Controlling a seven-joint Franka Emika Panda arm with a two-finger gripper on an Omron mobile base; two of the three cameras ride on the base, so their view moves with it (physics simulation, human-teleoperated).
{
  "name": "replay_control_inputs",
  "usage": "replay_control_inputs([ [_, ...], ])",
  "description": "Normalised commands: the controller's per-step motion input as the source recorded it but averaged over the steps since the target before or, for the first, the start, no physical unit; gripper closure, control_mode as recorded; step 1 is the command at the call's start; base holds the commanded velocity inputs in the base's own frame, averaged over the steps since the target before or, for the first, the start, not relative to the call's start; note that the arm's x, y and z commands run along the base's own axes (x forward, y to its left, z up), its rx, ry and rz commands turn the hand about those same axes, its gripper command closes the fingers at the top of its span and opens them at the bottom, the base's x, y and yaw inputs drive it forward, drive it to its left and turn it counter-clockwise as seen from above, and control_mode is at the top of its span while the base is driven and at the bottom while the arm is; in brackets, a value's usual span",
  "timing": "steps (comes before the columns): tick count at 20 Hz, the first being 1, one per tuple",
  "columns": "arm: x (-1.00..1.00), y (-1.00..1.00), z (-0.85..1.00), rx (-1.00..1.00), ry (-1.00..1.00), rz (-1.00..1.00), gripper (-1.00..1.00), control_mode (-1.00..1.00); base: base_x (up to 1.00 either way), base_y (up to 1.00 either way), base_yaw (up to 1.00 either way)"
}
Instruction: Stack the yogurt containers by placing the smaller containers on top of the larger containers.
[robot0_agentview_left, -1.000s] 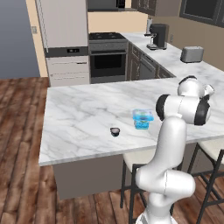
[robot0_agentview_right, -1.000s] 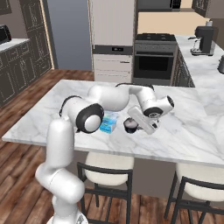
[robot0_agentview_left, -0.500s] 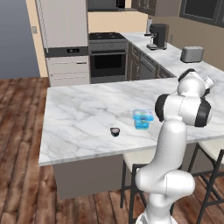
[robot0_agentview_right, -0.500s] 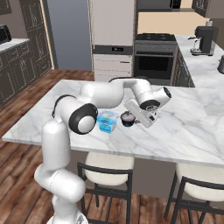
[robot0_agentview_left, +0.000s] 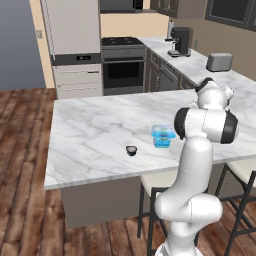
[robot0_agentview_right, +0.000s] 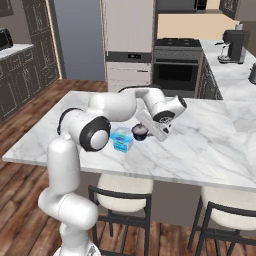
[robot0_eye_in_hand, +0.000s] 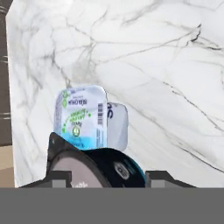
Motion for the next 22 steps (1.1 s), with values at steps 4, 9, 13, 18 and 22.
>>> replay_control_inputs([
  [4, 0.34, 0.08, 0.0, 0.0, 0.06, 0.0, 1.0, -1.0, 0.0, 0.0, 0.0],
  [9, 0.29, 0.0, 0.0, 0.03, 0.09, 0.0, 1.0, -1.0, 0.0, 0.0, 0.0],
  [13, 0.18, 0.0, 0.0, 0.03, 0.11, 0.0, 1.0, -1.0, 0.0, 0.0, 0.0],
  [18, 0.02, 0.02, 0.0, 0.02, 0.06, 0.0, 1.0, -1.0, 0.0, 0.0, 0.0],
  [22, 0.04, 0.22, 0.0, 0.0, 0.0, 0.0, 1.0, -1.0, 0.0, 0.0, 0.0],
])
